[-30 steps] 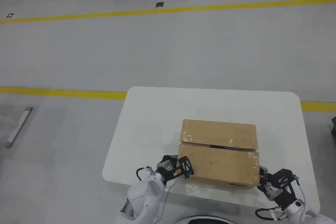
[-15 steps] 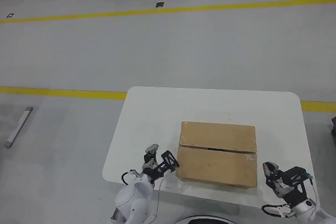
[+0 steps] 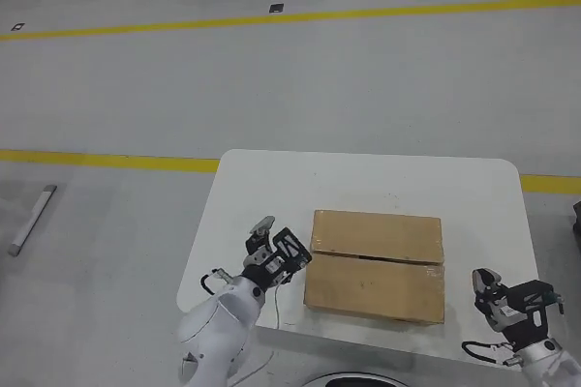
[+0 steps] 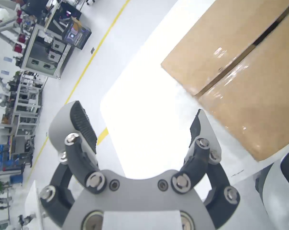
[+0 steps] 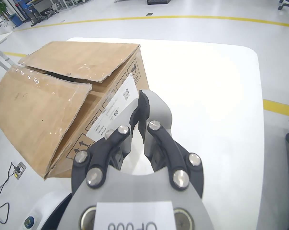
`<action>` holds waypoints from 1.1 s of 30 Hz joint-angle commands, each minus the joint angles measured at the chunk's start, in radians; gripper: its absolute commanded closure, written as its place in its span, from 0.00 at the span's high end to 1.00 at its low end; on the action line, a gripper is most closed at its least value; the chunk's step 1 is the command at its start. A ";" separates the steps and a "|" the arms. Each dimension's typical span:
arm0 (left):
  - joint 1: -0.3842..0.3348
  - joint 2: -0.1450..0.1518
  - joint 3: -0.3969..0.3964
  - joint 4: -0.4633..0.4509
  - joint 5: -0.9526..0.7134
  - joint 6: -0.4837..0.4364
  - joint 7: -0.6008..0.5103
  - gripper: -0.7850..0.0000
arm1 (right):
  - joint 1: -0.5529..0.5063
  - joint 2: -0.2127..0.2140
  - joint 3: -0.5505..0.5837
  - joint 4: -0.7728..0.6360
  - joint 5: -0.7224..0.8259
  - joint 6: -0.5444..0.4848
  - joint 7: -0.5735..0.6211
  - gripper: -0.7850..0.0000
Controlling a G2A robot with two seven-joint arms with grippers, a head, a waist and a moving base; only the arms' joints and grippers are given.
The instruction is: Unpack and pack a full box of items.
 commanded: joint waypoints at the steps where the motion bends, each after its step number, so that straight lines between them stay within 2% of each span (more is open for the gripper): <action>1: -0.042 -0.002 0.063 0.013 0.048 -0.036 -0.002 1.00 | -0.004 -0.001 0.003 -0.001 0.003 0.007 -0.002 0.00; 8: -0.115 -0.016 0.212 0.103 0.157 0.028 0.036 1.00 | -0.014 -0.004 0.011 -0.006 0.005 0.015 -0.002 0.00; 17: -0.115 -0.016 0.212 0.103 0.157 0.028 0.036 1.00 | -0.008 -0.008 0.000 -0.005 0.003 0.017 0.004 0.00; 24: -0.113 -0.015 0.210 0.104 0.165 0.031 0.037 1.00 | 0.016 -0.010 -0.034 0.048 -0.028 0.009 0.033 0.00; 27: -0.107 -0.013 0.212 0.097 0.164 0.029 0.071 1.00 | 0.029 -0.011 -0.042 0.058 -0.036 0.007 0.037 0.00; 33: -0.174 -0.024 0.289 0.143 0.206 0.009 0.087 1.00 | 0.034 -0.011 -0.036 0.036 -0.047 0.006 0.045 0.00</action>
